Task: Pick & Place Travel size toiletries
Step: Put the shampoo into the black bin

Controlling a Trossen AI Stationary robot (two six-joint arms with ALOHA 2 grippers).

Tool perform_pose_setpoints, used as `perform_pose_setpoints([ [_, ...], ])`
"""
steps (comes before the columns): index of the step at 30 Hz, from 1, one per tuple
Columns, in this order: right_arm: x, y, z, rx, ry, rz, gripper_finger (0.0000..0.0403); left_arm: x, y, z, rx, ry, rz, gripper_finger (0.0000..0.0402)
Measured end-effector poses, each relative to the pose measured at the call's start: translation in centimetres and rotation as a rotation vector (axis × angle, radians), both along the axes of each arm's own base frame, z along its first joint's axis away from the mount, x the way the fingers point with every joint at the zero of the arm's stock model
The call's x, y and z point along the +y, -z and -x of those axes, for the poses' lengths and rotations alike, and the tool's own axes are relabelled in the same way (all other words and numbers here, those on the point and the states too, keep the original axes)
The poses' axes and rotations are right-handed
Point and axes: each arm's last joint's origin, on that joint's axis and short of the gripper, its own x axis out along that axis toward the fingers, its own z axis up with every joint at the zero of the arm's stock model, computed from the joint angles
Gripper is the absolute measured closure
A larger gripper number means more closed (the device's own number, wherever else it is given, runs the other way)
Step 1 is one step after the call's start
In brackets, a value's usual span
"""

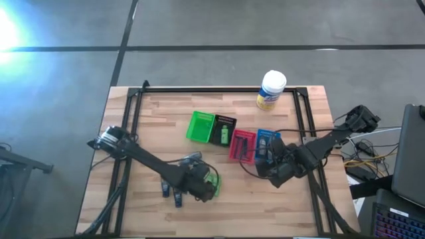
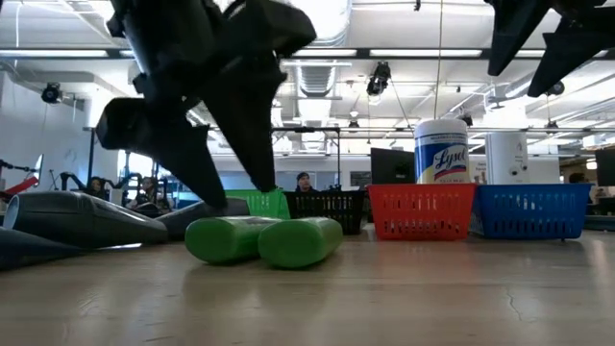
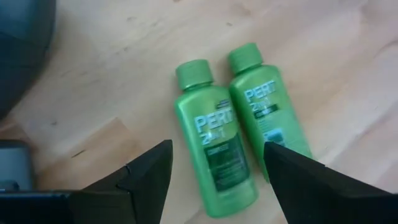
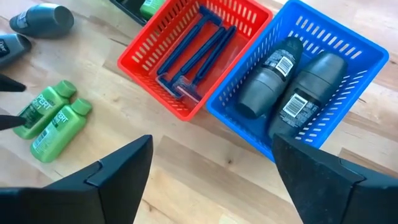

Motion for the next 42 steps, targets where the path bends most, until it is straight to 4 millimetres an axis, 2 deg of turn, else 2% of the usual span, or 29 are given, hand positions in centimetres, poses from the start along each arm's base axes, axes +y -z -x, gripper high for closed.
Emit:
perform_pose_setpoints([
  [7, 0.2, 0.0, 0.1, -0.004, 0.007, -0.005, 0.0092, -0.6, 2.8, -1.3, 0.103, 0.027, -0.046, 0.0145],
  [12, 0.2, 0.0, 0.1, -0.002, 0.006, -0.002, 0.0099, -0.6, 3.4, -1.6, 0.130, 0.054, -0.064, 0.0147],
  [15, 0.2, 0.0, 0.1, -0.001, 0.001, 0.003, 0.0105, -0.4, 3.3, -1.4, 0.150, 0.071, -0.074, 0.0170],
  [22, 0.1, 0.0, 0.1, 0.002, -0.009, 0.012, 0.0124, 1.0, 1.9, -1.4, 0.151, 0.107, -0.087, 0.0274],
  [26, 0.1, 0.0, 0.1, 0.003, -0.011, 0.015, 0.0136, 2.4, -1.3, -1.5, 0.062, 0.103, -0.098, 0.0277],
  [29, 0.1, 0.0, 0.2, -0.001, 0.000, 0.012, 0.0144, 4.1, -3.9, -1.4, -0.013, 0.082, -0.135, 0.0277],
  [31, 0.1, 0.0, 0.2, -0.002, 0.011, 0.008, 0.0149, 5.9, -5.3, -1.6, -0.062, 0.055, -0.155, 0.0277],
  [34, 0.1, 0.0, 0.2, -0.006, 0.021, 0.005, 0.0154, 9.2, -6.5, -2.2, -0.098, 0.037, -0.189, 0.0277],
  [42, 0.0, 0.0, 0.3, -0.021, 0.075, 0.007, 0.0147, 18.7, -5.8, -3.6, -0.103, -0.067, -0.163, 0.0270],
])
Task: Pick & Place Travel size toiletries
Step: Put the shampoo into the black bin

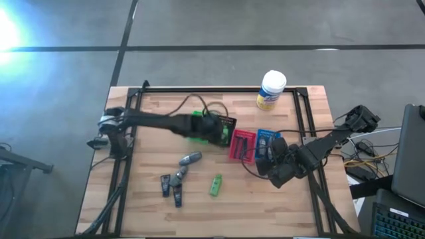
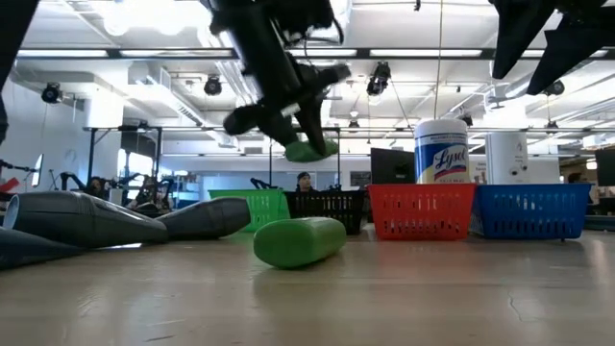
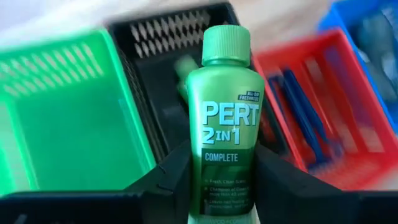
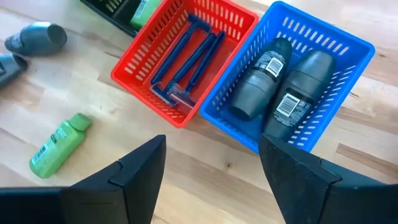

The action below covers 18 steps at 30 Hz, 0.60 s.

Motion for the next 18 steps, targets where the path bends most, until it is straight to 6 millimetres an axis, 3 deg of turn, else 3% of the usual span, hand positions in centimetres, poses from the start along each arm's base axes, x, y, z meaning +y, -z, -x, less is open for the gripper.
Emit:
perform_pose_setpoints([
  [5, 0.0, 0.0, 0.0, -0.015, 0.025, -0.001, 0.0131, 2.4, 0.0, -0.4, -0.061, -0.062, 0.027, 0.0216],
  [9, -0.1, 0.0, 0.0, -0.015, 0.031, -0.002, 0.0119, 2.8, 0.0, -0.3, -0.055, -0.067, 0.022, 0.0168],
  [14, -0.2, 0.0, 0.2, 0.003, 0.035, 0.009, 0.0109, 2.0, 0.1, -0.4, -0.056, -0.006, 0.071, 0.0137],
  [18, -0.2, 0.0, 0.3, 0.010, 0.037, 0.013, 0.0102, -0.7, -0.3, -0.5, -0.058, 0.158, 0.146, 0.0133],
])
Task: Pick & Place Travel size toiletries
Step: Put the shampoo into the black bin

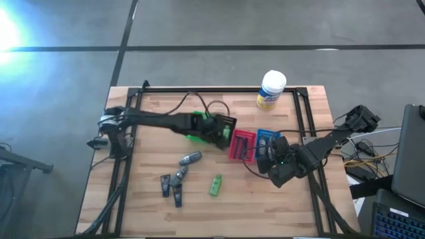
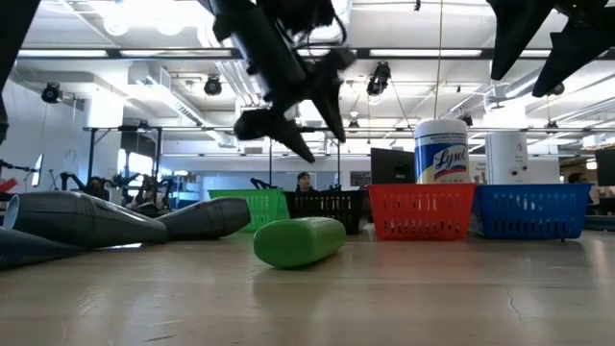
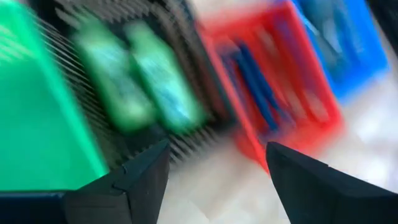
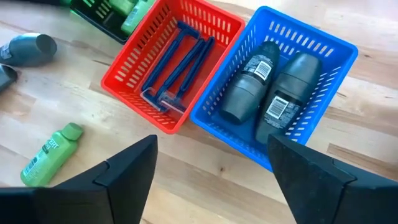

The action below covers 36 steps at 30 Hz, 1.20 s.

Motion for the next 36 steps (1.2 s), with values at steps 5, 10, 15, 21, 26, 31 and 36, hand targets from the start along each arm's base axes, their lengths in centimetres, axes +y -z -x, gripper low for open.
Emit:
perform_pose_setpoints([
  [5, 0.0, 0.0, 0.0, 0.002, -0.003, 0.001, 0.0097, -5.5, 0.1, 0.6, 0.047, 0.094, -0.012, 0.0132],
  [10, 0.0, 0.0, 0.0, 0.010, -0.016, 0.000, 0.0092, -10.4, 0.9, 1.7, 0.091, 0.021, -0.056, 0.0134],
  [15, 0.0, 0.0, 0.0, 0.020, -0.043, 0.005, 0.0094, -13.0, 1.4, 2.2, 0.060, -0.076, -0.057, 0.0134],
  [21, 0.1, 0.0, 0.0, 0.033, -0.059, -0.011, 0.0109, -15.5, 3.2, 2.2, 0.080, -0.086, -0.022, 0.0134],
  [26, 0.4, 0.1, 0.1, 0.033, -0.069, -0.015, 0.0111, -17.3, 5.1, 1.6, 0.100, -0.069, 0.014, 0.0134],
  [31, 0.6, 0.1, 0.1, 0.035, -0.072, -0.018, 0.0098, -18.2, 7.1, 0.5, 0.153, -0.046, 0.031, 0.0133],
  [36, 0.7, 0.2, 0.2, 0.031, -0.070, -0.021, 0.0084, -18.7, 8.8, -0.3, 0.200, -0.016, 0.018, 0.0133],
])
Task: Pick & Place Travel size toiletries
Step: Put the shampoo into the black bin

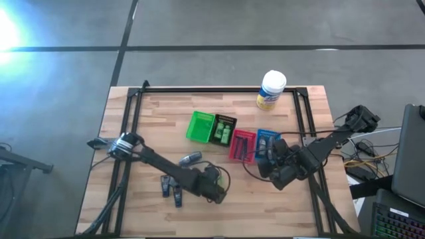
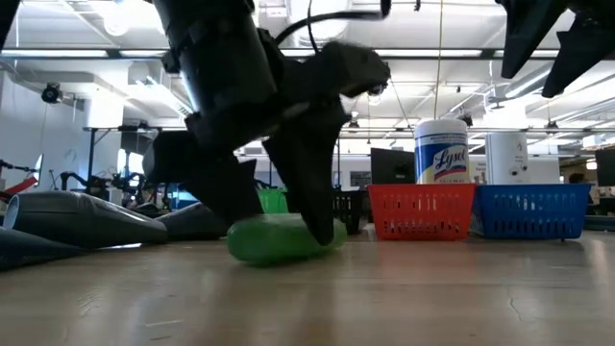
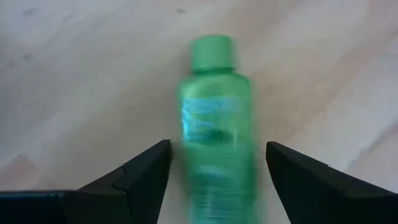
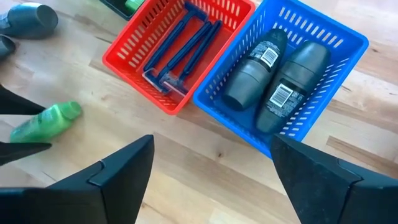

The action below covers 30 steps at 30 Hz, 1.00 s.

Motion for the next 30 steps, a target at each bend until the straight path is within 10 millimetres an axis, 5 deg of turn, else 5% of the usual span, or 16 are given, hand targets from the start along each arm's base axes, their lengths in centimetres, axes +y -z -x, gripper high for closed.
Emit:
perform_pose_setpoints([
  [6, 0.4, 0.0, 0.2, -0.010, 0.004, -0.008, 0.0078, 0.0, 0.4, 0.0, 0.069, 0.051, -0.049, 0.0160],
  [12, 0.6, 0.0, 0.4, -0.012, 0.007, -0.012, 0.0094, 0.6, -0.3, 0.3, 0.086, 0.102, -0.093, 0.0251],
  [19, 0.5, 0.0, 0.3, -0.017, 0.013, -0.008, 0.0120, 2.2, -4.8, 0.5, -0.023, 0.106, -0.157, 0.0284],
  [25, 0.5, 0.0, 0.4, -0.024, 0.039, -0.013, 0.0129, 7.7, -9.0, 0.4, -0.113, 0.001, -0.237, 0.0285],
  [30, 0.5, 0.0, 0.4, -0.036, 0.076, -0.022, 0.0119, 14.5, -9.2, -0.9, -0.110, -0.068, -0.237, 0.0285],
])
